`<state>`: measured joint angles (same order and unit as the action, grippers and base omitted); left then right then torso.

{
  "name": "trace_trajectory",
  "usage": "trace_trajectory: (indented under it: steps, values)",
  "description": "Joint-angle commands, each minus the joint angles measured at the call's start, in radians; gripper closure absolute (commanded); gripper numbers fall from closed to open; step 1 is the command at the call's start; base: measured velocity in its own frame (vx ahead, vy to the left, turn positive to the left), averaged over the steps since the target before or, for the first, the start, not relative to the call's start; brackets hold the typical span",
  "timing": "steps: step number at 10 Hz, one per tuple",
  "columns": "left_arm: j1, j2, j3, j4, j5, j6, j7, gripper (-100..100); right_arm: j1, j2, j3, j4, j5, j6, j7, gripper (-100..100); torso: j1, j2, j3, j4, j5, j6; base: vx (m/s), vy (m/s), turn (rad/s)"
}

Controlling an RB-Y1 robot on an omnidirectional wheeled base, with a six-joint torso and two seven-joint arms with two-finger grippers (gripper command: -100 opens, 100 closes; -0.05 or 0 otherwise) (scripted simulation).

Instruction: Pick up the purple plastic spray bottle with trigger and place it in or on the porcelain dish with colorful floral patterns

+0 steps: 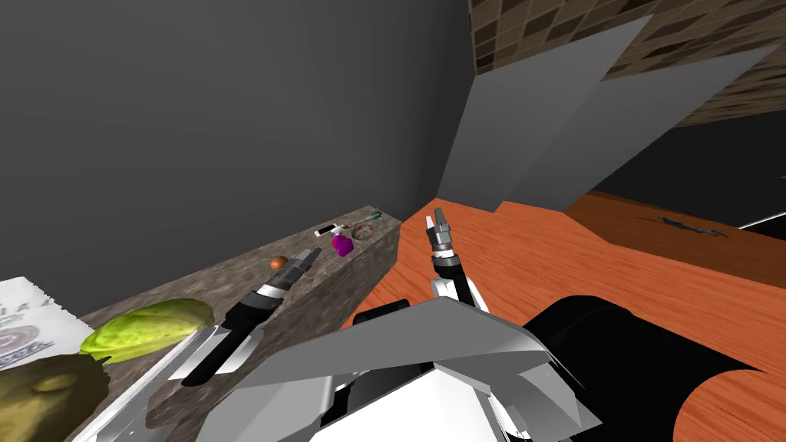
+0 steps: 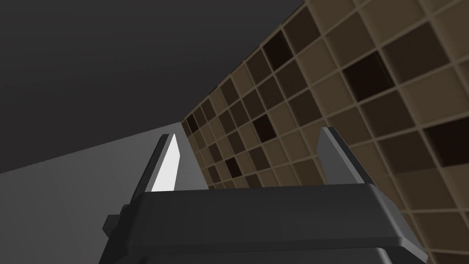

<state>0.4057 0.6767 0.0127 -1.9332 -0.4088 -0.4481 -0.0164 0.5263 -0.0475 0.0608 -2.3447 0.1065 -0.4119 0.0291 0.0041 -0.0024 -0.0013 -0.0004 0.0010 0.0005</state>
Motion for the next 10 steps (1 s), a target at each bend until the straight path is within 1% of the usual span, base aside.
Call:
trace_trajectory:
  steps: [1,6,8,10]
  values:
    - [-0.009,0.044,-0.008,0.047,-0.019,-0.024,-0.032,-100,0.000,0.000,0.000,0.000,0.000,0.000,0.000,0,0.000,0.000,0.000,0.000,0.000,0.000,0.022,0.057,-0.304]
    - [-0.019,0.169,-0.035,0.153,-0.073,-0.082,-0.125,-100,0.000,0.000,0.000,0.000,0.000,0.000,0.000,0,0.001,-0.003,-0.002,-0.001,0.000,0.000,0.037,0.059,-0.332]
    - [-0.022,0.212,-0.045,0.189,-0.091,-0.102,-0.158,-100,0.000,0.000,0.000,0.000,0.000,0.000,0.000,0,0.000,-0.002,-0.001,0.000,0.000,-0.001,0.020,0.057,-0.317]
    - [-0.026,0.247,-0.053,0.219,-0.106,-0.119,-0.186,-100,0.000,0.000,0.000,0.000,0.000,0.000,0.000,0,0.000,-0.002,-0.001,0.000,0.000,-0.001,0.020,0.050,-0.204]
